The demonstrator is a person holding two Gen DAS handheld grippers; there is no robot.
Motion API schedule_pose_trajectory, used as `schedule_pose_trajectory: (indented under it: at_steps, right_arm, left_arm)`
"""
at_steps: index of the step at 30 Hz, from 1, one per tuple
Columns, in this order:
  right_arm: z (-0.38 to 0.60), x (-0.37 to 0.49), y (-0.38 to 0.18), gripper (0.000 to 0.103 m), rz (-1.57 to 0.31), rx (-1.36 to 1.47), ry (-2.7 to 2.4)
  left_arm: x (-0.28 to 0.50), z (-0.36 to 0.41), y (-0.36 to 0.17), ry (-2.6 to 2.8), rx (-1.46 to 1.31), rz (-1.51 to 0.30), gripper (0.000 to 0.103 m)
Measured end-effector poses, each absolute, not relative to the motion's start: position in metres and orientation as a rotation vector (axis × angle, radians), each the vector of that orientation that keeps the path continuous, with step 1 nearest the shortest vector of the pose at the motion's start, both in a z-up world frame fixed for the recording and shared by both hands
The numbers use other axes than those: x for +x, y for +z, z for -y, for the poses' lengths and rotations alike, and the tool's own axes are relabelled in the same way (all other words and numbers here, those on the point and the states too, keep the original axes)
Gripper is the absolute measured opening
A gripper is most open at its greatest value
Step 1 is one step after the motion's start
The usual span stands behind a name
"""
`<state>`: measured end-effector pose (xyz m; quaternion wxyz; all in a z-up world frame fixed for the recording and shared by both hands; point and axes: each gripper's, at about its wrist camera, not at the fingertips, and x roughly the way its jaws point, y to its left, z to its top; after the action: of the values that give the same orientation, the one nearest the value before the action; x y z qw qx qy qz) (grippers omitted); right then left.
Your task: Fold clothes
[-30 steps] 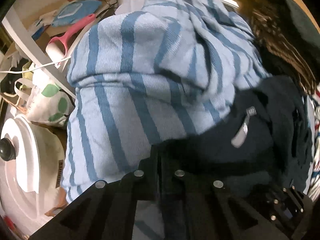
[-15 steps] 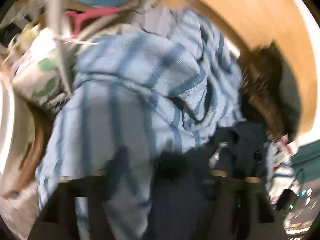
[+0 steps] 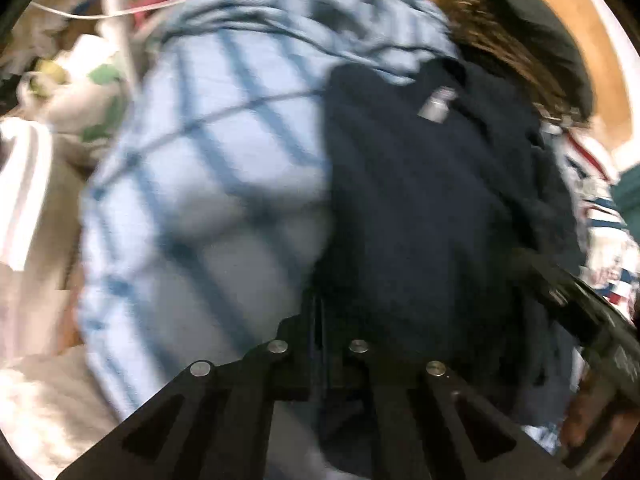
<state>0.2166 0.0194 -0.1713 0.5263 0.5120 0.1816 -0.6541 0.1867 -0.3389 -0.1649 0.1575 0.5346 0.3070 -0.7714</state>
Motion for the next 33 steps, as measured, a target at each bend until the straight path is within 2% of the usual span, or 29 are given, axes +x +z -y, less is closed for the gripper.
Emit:
schedule_pose_trajectory:
  at_steps: [3, 6, 10, 12, 14, 16, 18, 20, 21, 22, 23, 26, 27, 30, 33]
  right_arm:
    - [-0.037, 0.216, -0.173, 0.067, -0.421, 1.252, -1.575]
    - [-0.047, 0.214, -0.177, 0.067, -0.444, 1.279, -1.587]
    - [-0.055, 0.212, -0.177, 0.067, -0.445, 1.292, -1.611]
    - [-0.06, 0.209, -0.174, 0.067, -0.416, 1.297, -1.614]
    - [-0.065, 0.209, -0.172, 0.067, -0.398, 1.292, -1.621]
    - [-0.069, 0.208, -0.171, 0.067, -0.376, 1.293, -1.629]
    - [-0.072, 0.208, -0.171, 0.067, -0.353, 1.306, -1.626]
    - [-0.074, 0.207, -0.173, 0.067, -0.329, 1.322, -1.621]
    - [-0.074, 0.207, -0.173, 0.067, -0.326, 1.326, -1.62]
    - [-0.075, 0.207, -0.173, 0.067, -0.327, 1.327, -1.622]
    - [-0.076, 0.208, -0.173, 0.067, -0.327, 1.327, -1.624]
    - [-0.079, 0.206, -0.173, 0.067, -0.317, 1.337, -1.626]
    - [-0.081, 0.205, -0.173, 0.067, -0.312, 1.341, -1.631]
    - [-0.089, 0.201, -0.173, 0.067, -0.309, 1.346, -1.653]
    - [-0.097, 0.195, -0.176, 0.067, -0.297, 1.365, -1.673]
  left_arm:
    - [0.185, 0.342, -0.169, -2.169, 1.544, -0.885, 0.002]
    - [0.175, 0.333, -0.163, -2.156, 1.553, -0.806, 0.002]
    - [0.175, 0.336, -0.164, -2.12, 1.521, -0.851, 0.002]
    - [0.178, 0.342, -0.166, -2.099, 1.495, -0.951, 0.005]
    - [0.181, 0.346, -0.161, -2.069, 1.467, -1.014, 0.011]
    - [0.18, 0.346, -0.146, -2.079, 1.419, -0.991, 0.037]
    - [0.172, 0.341, -0.132, -2.137, 1.387, -0.947, 0.044]
    - [0.162, 0.334, -0.121, -2.203, 1.378, -0.895, 0.044]
    - [0.157, 0.33, -0.116, -2.235, 1.377, -0.868, 0.031]
    - [0.153, 0.329, -0.118, -2.259, 1.41, -0.834, 0.012]
    - [0.143, 0.325, -0.123, -2.275, 1.467, -0.783, 0.009]
    - [0.118, 0.32, -0.151, -2.203, 1.584, -0.666, 0.008]
    - [0.112, 0.321, -0.163, -2.155, 1.594, -0.651, 0.002]
    - [0.122, 0.339, -0.169, -2.134, 1.499, -0.833, 0.002]
    - [0.128, 0.347, -0.162, -2.082, 1.441, -0.821, 0.002]
